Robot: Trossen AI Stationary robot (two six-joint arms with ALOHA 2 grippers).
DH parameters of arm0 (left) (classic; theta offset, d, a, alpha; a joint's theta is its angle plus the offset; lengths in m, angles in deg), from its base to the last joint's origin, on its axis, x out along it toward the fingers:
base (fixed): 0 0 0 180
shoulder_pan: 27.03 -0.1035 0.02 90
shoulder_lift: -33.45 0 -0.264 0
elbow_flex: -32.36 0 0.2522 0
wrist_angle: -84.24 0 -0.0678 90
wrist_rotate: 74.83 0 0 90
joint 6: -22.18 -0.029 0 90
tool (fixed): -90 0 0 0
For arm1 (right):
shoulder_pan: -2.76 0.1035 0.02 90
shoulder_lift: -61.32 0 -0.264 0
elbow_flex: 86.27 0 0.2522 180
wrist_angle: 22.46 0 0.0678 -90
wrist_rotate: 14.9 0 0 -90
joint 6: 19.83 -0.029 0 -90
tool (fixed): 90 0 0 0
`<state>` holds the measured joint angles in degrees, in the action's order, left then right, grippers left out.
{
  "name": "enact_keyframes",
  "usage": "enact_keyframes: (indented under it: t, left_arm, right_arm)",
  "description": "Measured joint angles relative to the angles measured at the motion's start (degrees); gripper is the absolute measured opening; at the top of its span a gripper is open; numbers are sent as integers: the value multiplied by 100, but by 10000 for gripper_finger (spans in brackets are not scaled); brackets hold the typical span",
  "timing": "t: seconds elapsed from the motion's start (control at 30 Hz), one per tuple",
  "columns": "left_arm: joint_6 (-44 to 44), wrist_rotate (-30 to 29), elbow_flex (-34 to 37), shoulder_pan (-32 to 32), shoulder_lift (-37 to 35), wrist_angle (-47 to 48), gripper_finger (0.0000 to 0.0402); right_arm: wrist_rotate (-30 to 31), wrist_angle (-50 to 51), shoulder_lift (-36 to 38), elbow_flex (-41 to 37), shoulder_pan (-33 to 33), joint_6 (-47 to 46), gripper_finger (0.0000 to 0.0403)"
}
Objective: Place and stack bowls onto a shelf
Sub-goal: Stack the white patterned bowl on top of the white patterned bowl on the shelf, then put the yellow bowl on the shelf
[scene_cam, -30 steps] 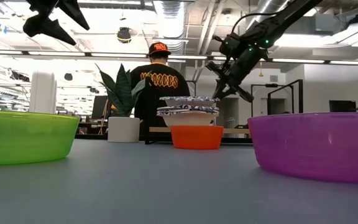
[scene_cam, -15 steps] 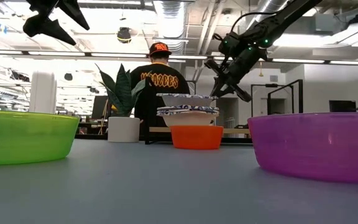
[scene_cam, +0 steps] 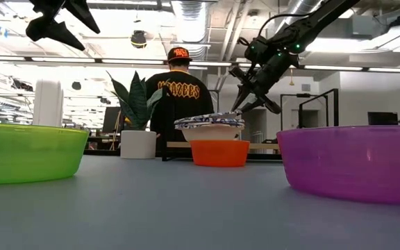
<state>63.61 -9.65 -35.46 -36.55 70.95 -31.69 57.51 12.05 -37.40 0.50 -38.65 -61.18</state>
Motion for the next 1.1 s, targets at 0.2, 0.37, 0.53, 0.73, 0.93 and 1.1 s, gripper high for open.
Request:
enact_keyframes:
  t: [0.2,0.37,0.53,0.73,0.93,1.1]
  left_arm:
    - [-2,42,0,0,0,2,300]
    - [-2,44,0,0,0,2,300]
    - [-4,44,0,0,0,15,300]
    - [-4,67,0,0,0,39,300]
    - [-4,103,0,0,0,39,300]
    - [-4,101,0,0,0,39,300]
  right_arm:
    - [-59,112,116,2,-159,157,119]
    - [-59,322,334,9,-278,292,123]
    - [-191,240,596,9,-305,563,118]
    - [-769,1133,736,13,-100,1235,104]
    - [-641,3108,1039,11,471,2403,102]
    - [216,4285,1186,-13,1283,3368,102]
